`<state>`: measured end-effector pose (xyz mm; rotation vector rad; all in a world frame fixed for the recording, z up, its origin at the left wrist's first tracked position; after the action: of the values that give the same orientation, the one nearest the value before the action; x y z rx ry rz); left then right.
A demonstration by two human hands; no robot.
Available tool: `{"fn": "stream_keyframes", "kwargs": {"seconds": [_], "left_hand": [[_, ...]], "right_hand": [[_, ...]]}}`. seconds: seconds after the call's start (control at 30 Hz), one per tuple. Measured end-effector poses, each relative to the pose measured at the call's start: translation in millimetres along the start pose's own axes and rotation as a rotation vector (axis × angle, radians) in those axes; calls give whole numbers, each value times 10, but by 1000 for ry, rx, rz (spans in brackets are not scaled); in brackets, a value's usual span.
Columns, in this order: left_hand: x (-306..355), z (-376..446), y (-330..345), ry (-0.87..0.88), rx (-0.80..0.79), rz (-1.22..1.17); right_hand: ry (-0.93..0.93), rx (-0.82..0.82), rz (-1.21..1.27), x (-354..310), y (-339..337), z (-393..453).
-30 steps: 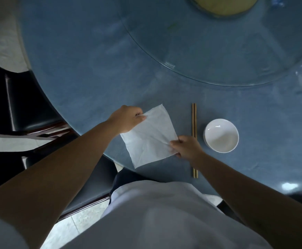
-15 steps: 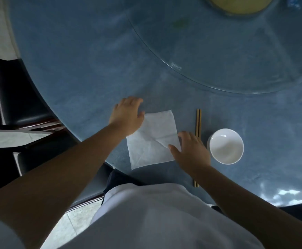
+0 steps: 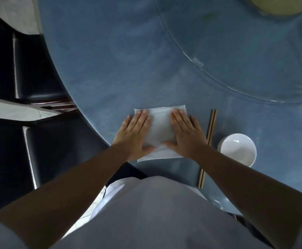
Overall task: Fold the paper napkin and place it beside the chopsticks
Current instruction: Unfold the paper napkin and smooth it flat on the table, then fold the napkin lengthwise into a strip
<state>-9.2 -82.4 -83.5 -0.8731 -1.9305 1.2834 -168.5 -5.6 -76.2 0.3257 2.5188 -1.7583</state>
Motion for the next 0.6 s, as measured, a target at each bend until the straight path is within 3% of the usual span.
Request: {"fn": "stream_keyframes", "kwargs": {"seconds": [0.4, 0.6], "left_hand": [[-210, -66, 13, -172, -146, -52], [28, -177, -75, -13, -15, 17]], "right_hand": [[56, -130, -91, 188, 12, -66], [-60, -46, -41, -79, -17, -167]]}}
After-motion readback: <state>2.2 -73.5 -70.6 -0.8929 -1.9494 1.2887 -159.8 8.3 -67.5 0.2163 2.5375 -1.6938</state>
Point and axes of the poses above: each hand's wrist, its own z-axis towards the middle knuckle, its own y-axis out of the palm, x = y × z, the point moved 7 cm from there along z, towards the middle knuckle, and after that the axes turned 3 degrees about -x, right-handed, at the moved point
